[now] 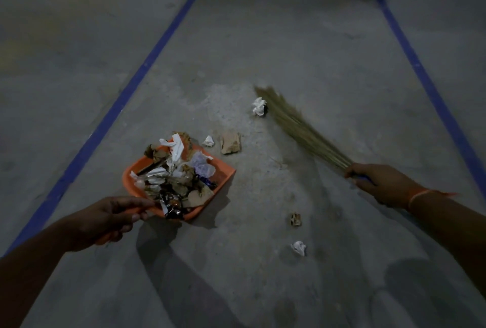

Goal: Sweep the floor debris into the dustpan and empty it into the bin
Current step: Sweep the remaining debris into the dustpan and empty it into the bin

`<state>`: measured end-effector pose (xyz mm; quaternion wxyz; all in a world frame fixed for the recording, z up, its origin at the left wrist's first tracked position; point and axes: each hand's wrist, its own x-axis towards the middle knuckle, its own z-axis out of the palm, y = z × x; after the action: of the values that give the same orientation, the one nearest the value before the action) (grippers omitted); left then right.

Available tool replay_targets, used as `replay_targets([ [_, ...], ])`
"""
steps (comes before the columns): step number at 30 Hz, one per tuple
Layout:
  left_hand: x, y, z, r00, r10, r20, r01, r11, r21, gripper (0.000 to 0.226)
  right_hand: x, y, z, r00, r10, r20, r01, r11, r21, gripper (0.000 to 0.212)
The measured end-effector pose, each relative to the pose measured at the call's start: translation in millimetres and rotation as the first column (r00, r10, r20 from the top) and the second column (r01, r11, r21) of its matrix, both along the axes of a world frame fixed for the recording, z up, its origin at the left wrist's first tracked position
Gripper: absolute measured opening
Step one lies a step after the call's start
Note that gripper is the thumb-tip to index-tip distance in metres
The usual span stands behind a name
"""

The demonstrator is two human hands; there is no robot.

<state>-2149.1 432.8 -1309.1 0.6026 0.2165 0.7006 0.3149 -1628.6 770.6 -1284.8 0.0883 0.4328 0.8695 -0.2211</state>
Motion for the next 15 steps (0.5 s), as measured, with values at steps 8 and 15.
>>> replay_targets([
  [8,4.5,16.5,-3.4,0.999,-0.044,0.009,0.044,0.999,0.015,0.043,5.5,-9.0,-15.5,0.948,0.297,0.119,-0.303,0.952,0.043,0.017],
  [15,13.2,25.3,-11.6,0.996,-0.002,0.084,0.0,1.0,0.028,0.042,-0.7,-51.6,-35.8,0.914,0.406,0.003,-0.406,0.912,0.052,0.048],
])
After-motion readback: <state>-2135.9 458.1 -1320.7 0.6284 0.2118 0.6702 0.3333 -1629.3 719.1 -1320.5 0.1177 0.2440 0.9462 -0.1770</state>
